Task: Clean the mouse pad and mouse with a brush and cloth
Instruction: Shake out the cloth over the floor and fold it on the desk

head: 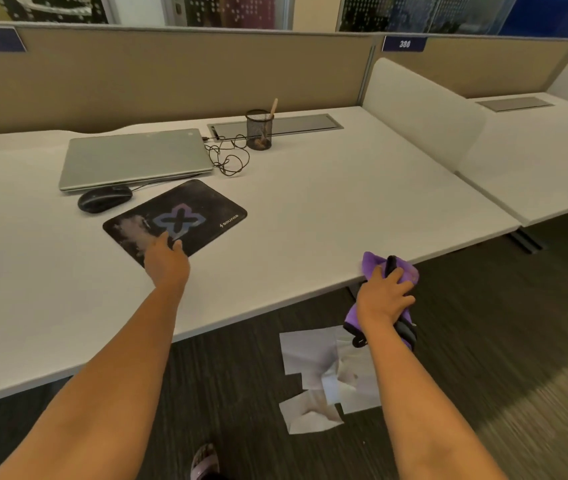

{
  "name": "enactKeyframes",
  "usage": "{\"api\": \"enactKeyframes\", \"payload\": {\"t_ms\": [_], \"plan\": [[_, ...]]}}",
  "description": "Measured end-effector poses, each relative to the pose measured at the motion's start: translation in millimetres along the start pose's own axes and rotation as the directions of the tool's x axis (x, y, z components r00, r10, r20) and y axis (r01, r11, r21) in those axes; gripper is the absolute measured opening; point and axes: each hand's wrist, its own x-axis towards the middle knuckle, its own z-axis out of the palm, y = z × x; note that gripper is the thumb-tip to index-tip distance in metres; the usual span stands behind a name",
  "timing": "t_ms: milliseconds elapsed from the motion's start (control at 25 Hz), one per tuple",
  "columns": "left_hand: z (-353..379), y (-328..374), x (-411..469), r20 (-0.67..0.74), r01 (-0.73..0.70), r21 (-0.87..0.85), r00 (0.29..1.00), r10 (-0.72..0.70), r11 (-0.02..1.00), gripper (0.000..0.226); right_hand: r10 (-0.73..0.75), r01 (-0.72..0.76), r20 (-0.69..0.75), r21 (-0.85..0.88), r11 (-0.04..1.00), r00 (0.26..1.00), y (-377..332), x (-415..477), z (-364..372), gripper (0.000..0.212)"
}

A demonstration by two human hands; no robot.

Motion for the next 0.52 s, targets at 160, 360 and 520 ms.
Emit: {"api": "enactKeyframes", "payload": {"t_ms": [160,360,520], "plan": [[5.7,7.2,-34.3,0.055,-0.117,-0.039,0.991,0.119,0.992,0.036,0.089,-0.104,0.072,0.256,0.961,0.993,38.5,2.5,0.0,0.038],[13.1,6.9,-59.6,0.124,-0.172,-0.030,0.977,0.175,0.985,0.035,0.008,-0.006,-0.003,0.363,0.932,1.000,71.1,-4.5,9.9,0.035],[15.9,20.3,-76.6,0.154,-0.203,-0.056,0.966,0.210,0.977,0.034,0.204,-0.175,0.056,0.754,0.633,0.977,66.9,-9.7,-11.1,0.034]]}}
